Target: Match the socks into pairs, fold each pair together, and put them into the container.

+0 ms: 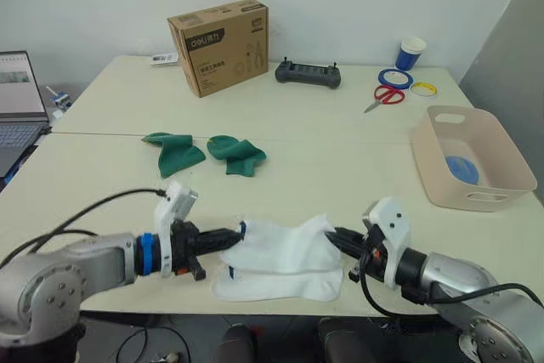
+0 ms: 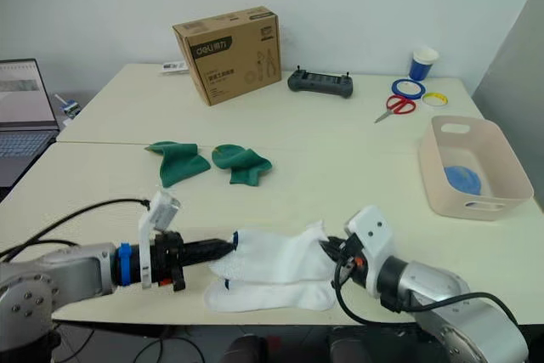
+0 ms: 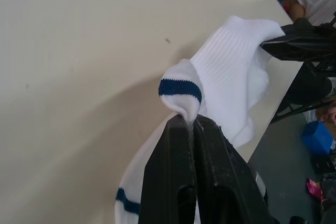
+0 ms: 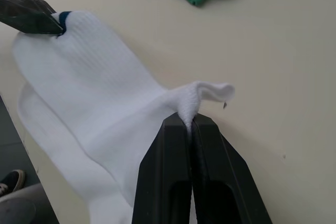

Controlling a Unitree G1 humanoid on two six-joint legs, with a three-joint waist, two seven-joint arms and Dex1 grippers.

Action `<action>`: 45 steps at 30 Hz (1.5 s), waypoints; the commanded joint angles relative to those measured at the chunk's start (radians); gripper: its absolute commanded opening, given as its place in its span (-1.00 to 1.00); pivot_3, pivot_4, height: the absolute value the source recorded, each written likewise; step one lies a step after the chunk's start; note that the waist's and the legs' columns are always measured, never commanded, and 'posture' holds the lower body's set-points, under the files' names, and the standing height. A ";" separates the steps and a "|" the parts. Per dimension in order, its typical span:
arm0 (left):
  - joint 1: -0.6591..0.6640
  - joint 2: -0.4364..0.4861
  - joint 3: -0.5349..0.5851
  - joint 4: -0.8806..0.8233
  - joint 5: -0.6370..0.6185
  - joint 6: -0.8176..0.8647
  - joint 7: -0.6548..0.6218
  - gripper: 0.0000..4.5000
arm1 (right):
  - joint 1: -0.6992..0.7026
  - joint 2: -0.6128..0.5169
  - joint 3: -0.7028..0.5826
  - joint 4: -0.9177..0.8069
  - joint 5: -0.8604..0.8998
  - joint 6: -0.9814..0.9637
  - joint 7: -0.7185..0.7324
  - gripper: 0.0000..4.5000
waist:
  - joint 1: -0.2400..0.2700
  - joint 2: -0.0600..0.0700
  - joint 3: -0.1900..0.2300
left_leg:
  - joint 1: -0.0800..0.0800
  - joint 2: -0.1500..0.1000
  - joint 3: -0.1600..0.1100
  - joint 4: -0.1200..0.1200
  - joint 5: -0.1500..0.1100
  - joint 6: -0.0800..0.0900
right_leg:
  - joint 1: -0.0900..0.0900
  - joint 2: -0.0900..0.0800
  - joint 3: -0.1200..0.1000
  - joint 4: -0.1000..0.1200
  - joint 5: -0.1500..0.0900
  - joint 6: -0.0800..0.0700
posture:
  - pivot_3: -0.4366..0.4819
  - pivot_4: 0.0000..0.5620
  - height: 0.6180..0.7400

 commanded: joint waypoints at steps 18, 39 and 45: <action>0.277 0.027 -0.139 -0.042 0.135 -0.303 0.037 -1.00 | 0.089 -0.128 0.137 0.071 -0.143 -0.190 -0.037 -0.98 | 0.002 0.000 0.000 | 0.000 0.000 0.000 0.000 0.000 0.000 | -0.001 0.000 0.000 0.000 -0.001 -0.003 | -0.05 -0.47 0.72; 0.287 0.189 -0.074 0.060 0.203 -0.531 -0.166 1.00 | 0.125 -0.073 0.064 0.032 -0.154 -0.227 -0.087 0.98 | 0.001 0.000 0.001 | -0.001 0.000 0.002 -0.001 0.000 0.000 | -0.008 -0.002 0.001 -0.001 -0.002 -0.004 | -0.05 -0.47 0.72; 0.301 0.163 -0.175 0.054 0.267 -0.555 -0.139 1.00 | 0.228 -0.052 0.105 0.099 -0.217 -0.339 -0.099 0.98 | 0.001 0.000 0.000 | -0.002 0.001 0.002 -0.001 0.000 0.000 | -0.004 -0.002 0.001 -0.001 -0.002 -0.003 | -0.05 -0.47 0.72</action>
